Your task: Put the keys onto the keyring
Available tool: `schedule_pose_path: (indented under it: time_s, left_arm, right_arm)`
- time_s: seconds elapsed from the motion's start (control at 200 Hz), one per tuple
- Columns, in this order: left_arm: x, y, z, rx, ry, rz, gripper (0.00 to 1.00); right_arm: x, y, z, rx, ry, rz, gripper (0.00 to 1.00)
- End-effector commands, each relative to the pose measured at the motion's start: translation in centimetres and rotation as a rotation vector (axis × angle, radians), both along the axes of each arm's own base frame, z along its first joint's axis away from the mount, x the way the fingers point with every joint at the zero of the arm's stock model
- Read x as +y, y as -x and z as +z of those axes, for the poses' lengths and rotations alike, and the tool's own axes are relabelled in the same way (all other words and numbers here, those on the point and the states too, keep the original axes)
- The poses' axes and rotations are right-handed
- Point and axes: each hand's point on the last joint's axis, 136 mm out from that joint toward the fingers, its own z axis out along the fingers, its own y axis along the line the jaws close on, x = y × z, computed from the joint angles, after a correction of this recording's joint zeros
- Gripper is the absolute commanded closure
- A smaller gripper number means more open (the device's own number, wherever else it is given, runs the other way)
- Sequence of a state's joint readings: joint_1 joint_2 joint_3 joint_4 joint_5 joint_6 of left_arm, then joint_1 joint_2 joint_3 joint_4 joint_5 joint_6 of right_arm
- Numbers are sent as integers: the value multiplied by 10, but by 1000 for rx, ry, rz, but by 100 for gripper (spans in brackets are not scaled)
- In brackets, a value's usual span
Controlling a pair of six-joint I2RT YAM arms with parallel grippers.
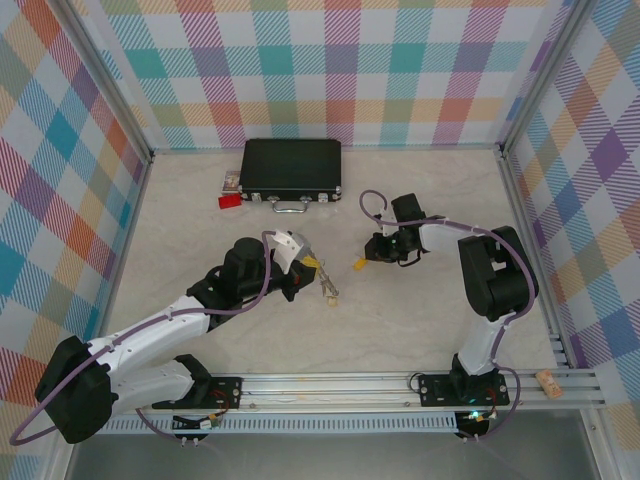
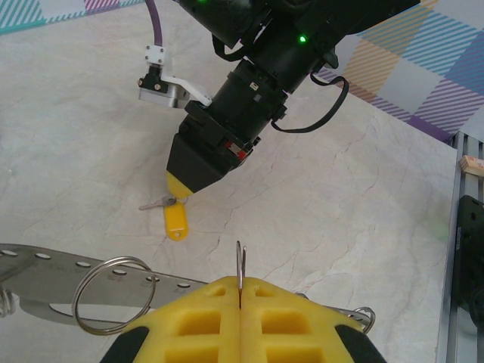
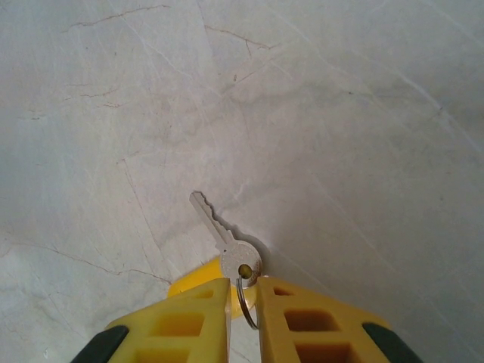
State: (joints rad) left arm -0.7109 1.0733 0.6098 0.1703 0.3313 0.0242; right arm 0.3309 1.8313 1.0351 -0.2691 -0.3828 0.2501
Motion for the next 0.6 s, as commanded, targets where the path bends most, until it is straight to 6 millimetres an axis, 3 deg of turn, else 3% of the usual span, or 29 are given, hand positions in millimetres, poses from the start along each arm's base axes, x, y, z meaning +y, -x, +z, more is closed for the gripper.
schedule_pose_path:
  time_s: [0.0,0.595]
  left_arm:
    - [-2,1,13,-47,27,-21,100]
    - [-1,2,14,-49,28,-22,100]
  right_arm:
    - [-2,9,-5,27,7,13,84]
    - [-3,9,-11,36,11,11,90]
